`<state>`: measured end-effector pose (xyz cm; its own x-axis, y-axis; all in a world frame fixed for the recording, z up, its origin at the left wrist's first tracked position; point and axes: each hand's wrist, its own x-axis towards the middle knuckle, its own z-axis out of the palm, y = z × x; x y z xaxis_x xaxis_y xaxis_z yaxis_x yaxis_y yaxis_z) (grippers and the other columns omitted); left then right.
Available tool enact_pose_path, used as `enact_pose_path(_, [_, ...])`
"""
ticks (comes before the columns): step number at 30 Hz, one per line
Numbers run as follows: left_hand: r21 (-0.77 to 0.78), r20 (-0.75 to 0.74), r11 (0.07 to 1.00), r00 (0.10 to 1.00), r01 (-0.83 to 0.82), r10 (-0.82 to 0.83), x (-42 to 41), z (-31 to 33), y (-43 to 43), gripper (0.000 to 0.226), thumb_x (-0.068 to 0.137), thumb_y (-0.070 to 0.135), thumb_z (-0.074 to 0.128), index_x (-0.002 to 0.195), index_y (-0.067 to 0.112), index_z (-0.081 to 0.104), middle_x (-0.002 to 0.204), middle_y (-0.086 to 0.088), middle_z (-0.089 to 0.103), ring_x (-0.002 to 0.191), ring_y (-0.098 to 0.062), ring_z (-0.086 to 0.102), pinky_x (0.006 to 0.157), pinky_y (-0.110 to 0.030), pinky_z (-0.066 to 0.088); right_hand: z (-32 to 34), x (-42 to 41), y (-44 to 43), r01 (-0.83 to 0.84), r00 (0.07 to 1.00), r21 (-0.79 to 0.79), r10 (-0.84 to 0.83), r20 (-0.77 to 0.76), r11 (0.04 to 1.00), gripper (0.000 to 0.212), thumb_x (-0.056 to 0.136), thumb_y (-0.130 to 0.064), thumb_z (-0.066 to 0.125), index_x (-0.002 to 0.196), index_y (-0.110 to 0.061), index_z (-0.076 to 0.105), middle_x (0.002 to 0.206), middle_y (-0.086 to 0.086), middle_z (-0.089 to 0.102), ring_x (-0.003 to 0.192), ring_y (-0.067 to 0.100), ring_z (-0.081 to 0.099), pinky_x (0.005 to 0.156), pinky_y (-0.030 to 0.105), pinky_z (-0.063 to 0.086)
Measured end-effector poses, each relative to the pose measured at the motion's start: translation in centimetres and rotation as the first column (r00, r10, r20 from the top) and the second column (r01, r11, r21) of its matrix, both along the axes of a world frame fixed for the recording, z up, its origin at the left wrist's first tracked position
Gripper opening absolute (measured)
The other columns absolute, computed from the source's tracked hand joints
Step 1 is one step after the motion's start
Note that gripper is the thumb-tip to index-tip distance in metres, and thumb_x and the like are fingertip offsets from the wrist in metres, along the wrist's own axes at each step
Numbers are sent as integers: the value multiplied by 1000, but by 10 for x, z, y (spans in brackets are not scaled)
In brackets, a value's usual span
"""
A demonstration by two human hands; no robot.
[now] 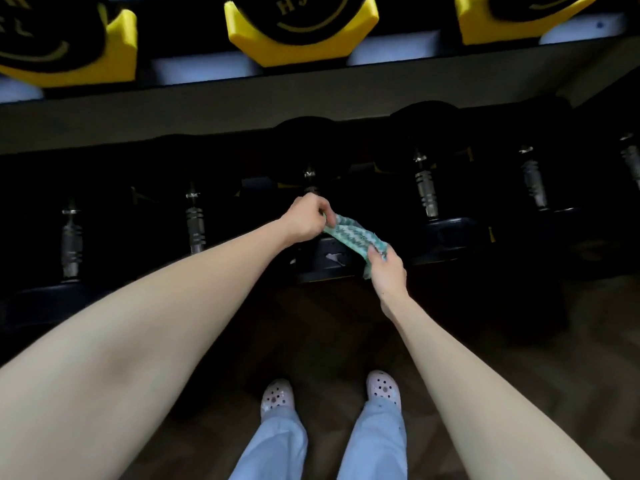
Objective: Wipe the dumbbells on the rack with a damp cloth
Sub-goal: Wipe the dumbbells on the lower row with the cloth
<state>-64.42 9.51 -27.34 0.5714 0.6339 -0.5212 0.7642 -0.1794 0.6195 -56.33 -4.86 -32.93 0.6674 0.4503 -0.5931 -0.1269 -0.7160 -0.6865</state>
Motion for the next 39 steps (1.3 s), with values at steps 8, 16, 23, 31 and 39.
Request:
enact_pose_path(8, [41,-70,999,997,-26,29,-33,3,5,24,89,1,43,98,-2,65,110,-19,61,102,-32,57,73,-26,38,16,-37,5,-132,988,20,130,84,991,32,98,-29,41,128,-19,48,119,9,56,106,22,54,76,29,46])
enact_pose_path(16, [-20,-225,999,974,30,-34,-82,-22,0,23,93,5,43,111,1,57,112,-17,60,103,-31,57,76,-31,43,28,-77,41,-502,800,-107,507,321,858,30,99,-25,43,124,-14,53,115,7,58,107,23,54,87,34,39])
enact_pose_path(23, [-79,-154,997,988,-14,1,-97,-40,-42,21,84,-1,47,69,13,50,78,-5,59,75,-20,56,57,-25,41,28,-83,36,-639,668,-224,676,312,736,19,94,-14,42,104,-11,58,102,11,61,91,31,60,73,40,50])
enact_pose_path(31, [-279,-170,960,983,14,-64,-84,-41,-79,27,92,1,41,105,4,65,113,-10,59,102,-23,57,79,-24,41,13,-59,-39,-460,830,-434,548,100,775,32,97,-14,33,118,-10,57,117,15,60,108,34,56,85,35,44])
enact_pose_path(39, [-552,41,829,990,-89,134,-29,-10,-100,17,87,2,53,96,2,68,95,-7,64,83,-14,61,75,-20,53,24,-6,-93,409,693,-152,-415,-589,900,36,92,-31,45,116,-8,60,100,16,66,90,29,61,82,37,45])
